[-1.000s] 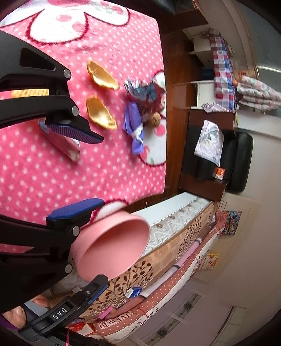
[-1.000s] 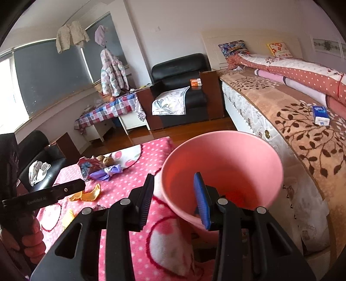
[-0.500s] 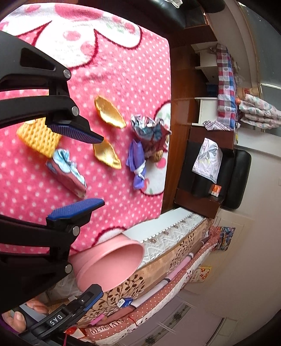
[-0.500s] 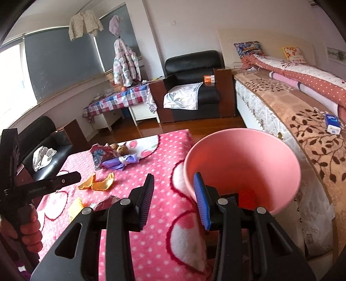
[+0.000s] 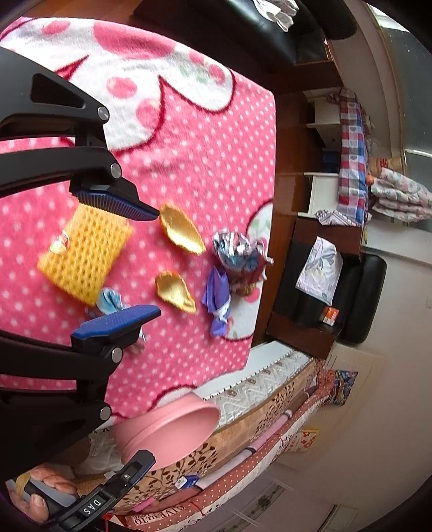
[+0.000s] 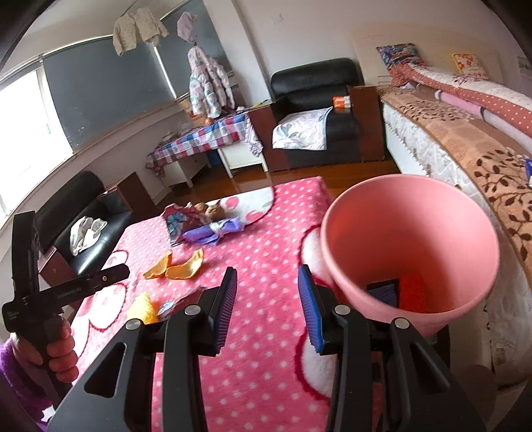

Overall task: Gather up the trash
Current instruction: 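Grasp an orange peel with the left tool while the right tool grasps another peel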

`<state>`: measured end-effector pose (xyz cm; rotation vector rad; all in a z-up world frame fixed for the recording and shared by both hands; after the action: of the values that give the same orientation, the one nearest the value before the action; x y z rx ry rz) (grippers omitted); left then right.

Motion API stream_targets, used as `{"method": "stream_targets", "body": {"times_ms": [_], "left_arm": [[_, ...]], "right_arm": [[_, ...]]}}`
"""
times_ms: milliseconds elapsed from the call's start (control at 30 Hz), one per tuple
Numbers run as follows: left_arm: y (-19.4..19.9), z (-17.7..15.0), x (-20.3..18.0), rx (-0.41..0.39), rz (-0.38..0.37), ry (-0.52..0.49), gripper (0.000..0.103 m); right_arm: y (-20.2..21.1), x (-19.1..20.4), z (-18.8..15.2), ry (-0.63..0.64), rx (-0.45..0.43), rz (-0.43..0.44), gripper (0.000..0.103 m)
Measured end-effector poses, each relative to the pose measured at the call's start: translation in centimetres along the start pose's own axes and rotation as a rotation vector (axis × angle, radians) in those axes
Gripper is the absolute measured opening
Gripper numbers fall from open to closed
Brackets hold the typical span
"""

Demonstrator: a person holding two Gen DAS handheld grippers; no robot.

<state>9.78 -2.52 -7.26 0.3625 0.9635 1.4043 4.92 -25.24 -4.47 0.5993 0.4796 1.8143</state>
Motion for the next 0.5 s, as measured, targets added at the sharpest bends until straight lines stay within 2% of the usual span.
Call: {"method": "stream_targets", "body": {"times_ms": [300,500], "left_arm": [[-0.1,-0.8,3.8,0.007,0.050,0.020,0.052],[-1.4,0.0,4.7,0.017,0.051,0.025,0.052]], "right_arm": [[-2.2,2.7,-1.0,0.045,0.055,0.055,0.039],[-3.2,4.3,-1.2,0.076,0.082,0.086,0.039]]}}
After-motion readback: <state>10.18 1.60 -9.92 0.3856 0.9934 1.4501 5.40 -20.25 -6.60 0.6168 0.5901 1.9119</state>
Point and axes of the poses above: each gripper's, at about its wrist camera, not at the fingertips, and y roughly against the way its jaws point, x to its left, z to its top, the point moved 8 cm from there along -y, roughly the way its jaws point, and after that the axes turned 13 degrees about y, right-handed, at the moved point
